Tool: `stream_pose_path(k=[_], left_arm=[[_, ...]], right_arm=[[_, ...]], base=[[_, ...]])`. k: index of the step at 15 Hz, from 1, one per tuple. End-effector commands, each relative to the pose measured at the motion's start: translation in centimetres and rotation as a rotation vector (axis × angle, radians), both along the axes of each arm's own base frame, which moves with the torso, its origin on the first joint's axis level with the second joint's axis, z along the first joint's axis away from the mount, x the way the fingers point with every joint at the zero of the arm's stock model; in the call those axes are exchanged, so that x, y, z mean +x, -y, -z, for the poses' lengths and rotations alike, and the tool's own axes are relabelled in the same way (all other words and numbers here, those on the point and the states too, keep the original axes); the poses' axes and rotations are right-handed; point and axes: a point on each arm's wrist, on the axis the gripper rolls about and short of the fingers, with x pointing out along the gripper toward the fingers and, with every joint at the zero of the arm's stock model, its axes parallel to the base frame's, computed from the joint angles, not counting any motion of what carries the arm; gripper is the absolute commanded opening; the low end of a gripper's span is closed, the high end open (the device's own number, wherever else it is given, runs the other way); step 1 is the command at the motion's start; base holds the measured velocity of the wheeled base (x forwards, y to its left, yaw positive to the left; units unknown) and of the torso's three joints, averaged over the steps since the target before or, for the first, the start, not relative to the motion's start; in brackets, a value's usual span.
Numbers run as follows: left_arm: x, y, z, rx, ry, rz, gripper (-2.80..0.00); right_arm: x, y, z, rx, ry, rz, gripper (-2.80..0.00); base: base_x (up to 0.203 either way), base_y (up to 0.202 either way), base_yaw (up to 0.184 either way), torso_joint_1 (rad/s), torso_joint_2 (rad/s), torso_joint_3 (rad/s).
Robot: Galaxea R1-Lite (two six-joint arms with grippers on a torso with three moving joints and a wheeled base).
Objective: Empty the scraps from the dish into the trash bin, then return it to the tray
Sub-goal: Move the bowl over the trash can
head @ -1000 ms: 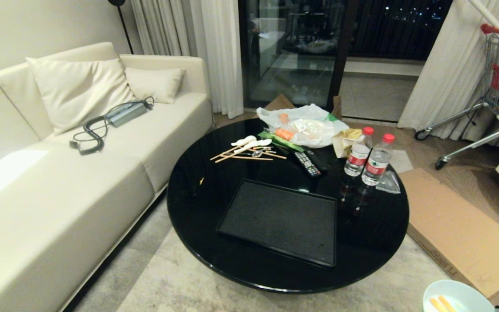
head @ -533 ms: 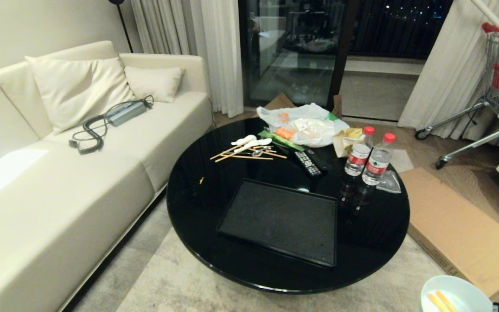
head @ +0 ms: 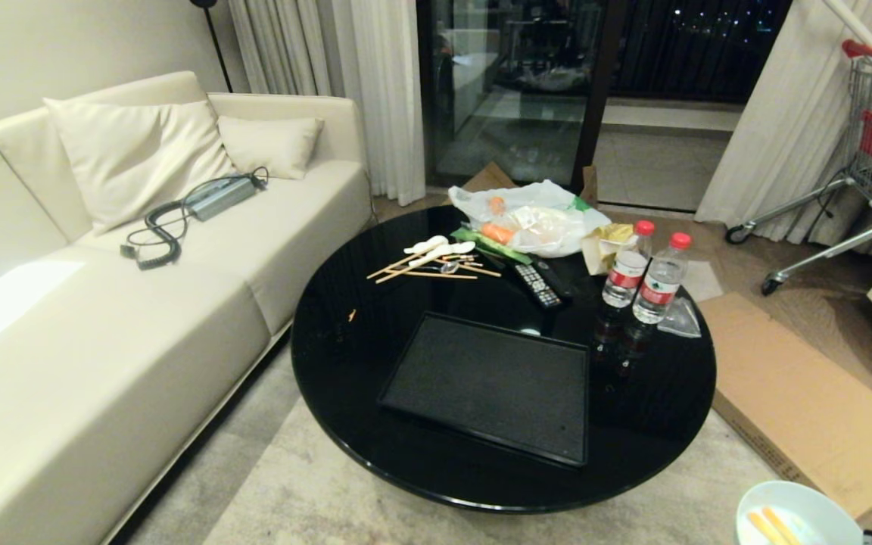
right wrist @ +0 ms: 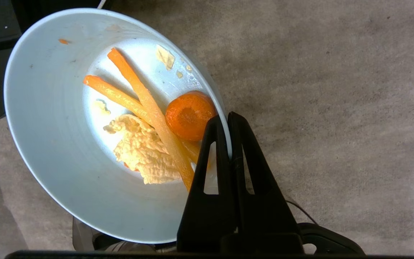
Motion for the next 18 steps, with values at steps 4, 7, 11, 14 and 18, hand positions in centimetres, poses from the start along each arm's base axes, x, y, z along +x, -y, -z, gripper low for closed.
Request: stream_pose_path(k=[4, 7, 11, 14, 18], left_arm=[[0.0, 0.0, 0.0, 0.0, 0.001, 0.0, -2.8], [0.0, 0.0, 0.0, 0.0, 0.001, 0.0, -2.8], [0.0, 0.0, 0.0, 0.0, 0.001, 0.0, -2.8], [0.0, 0.0, 0.0, 0.0, 0.001, 0.0, -2.8], [0.0, 0.0, 0.0, 0.0, 0.001, 0.0, -2.8]], right_arm=[[-0.6, -0.08, 0.6, 0.004, -0.012, 0.005, -2.8], [-0.72, -0.1, 0.68, 0.002, -0.005, 0.006, -2.8], [-0.65, -0.09, 0.65, 0.001, 0.001, 0.006, -2.8], [-0.6, -0.08, 0.69, 0.002, -0.001, 0.007, -2.8], [-0.63, -0.07, 0.76, 0.005, -0.007, 0.008, -2.8]], base=[[0.0, 0.0, 0.0, 0.0, 0.0, 0.0], [0.0, 0.0, 0.0, 0.0, 0.0, 0.0], [0.001, 0.005, -0.097, 0.002, 0.0, 0.004], [-0.001, 0.011, -0.167, 0.001, 0.0, 0.003], [-0.001, 0.012, -0.168, 0.002, 0.01, 0.003]])
